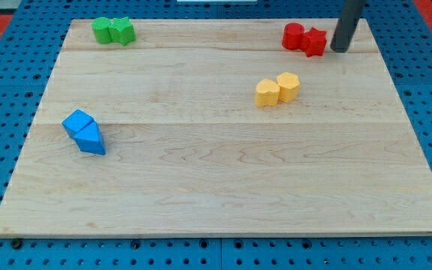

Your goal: Move your arm to the top right

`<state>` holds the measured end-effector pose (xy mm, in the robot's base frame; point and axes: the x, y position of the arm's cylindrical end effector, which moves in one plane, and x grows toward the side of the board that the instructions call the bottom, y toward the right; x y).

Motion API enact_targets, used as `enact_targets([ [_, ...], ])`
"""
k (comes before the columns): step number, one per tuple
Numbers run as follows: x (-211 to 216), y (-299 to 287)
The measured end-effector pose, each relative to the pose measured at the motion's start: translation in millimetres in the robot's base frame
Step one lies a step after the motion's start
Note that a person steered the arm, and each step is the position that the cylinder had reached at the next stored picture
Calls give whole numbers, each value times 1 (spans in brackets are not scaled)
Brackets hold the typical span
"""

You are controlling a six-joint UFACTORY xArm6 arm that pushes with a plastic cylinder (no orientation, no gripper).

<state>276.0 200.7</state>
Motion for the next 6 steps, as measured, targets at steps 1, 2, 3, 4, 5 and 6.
enact_targets([
  [1, -1, -14],
  [2, -1, 2],
  [3, -9, 31],
  [4, -35, 86],
  [5, -41, 90],
  [6, -41, 90],
])
